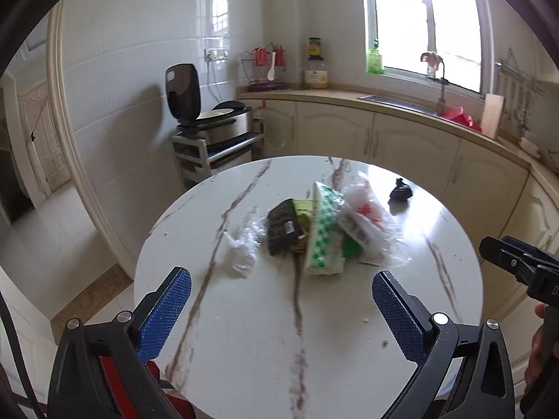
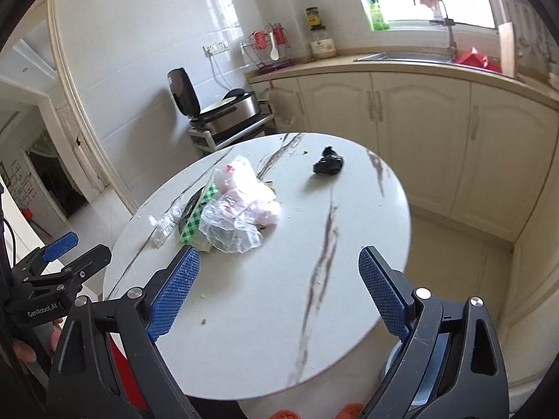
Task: Collect trash
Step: 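Grasp the clear plastic glove with the left tool while the right tool grasps the plastic bag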
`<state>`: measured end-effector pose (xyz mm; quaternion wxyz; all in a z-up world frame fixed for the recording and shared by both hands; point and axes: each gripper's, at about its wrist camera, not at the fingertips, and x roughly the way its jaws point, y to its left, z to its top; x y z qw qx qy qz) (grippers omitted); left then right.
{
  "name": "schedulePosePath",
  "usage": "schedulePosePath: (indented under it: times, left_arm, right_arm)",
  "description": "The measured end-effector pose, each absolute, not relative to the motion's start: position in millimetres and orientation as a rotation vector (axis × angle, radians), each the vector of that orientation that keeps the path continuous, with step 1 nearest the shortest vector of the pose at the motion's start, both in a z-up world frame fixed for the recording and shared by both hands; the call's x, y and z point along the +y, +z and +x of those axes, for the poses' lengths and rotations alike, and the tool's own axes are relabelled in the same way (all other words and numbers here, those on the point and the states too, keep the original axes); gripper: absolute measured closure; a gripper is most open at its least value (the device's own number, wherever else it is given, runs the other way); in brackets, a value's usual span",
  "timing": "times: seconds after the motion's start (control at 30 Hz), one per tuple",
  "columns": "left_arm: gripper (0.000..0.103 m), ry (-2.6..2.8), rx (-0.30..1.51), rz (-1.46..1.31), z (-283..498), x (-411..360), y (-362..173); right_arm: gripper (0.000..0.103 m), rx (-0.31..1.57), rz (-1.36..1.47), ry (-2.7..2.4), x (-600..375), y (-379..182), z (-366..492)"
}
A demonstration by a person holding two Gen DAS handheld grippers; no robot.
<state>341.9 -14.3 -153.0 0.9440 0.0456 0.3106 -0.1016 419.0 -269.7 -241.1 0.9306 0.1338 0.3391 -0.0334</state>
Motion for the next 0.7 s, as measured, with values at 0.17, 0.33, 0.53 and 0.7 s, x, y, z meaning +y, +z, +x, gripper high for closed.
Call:
schedulePosePath:
  times: [0.17,0.33,0.53,0.7]
  left_arm:
    - [0.001,-0.158,0.682,0.091,388.8,21.0,-156.8]
    - [0.001,-0.16,0.753,0.09,429.2,31.4,-172.8]
    - [0.001,-0.205,0.832,0.059,479.9,29.8,-192.9]
    - [0.001,-0.199,0.891,0.046,516.3,29.6,-210.2]
  right_arm:
    - [0.011,0.748,0.279,-0.036,-257.9,-262.4,476.2]
    - [0.011,0.803,0.288,-0.044,-260.1,-285.0,527.3]
    - [0.018,0.866,0.333,0.002,-269.0,-310.4,565.6]
    - [0.038,0.851,0.331,0.05,-273.7,-312.0,564.7]
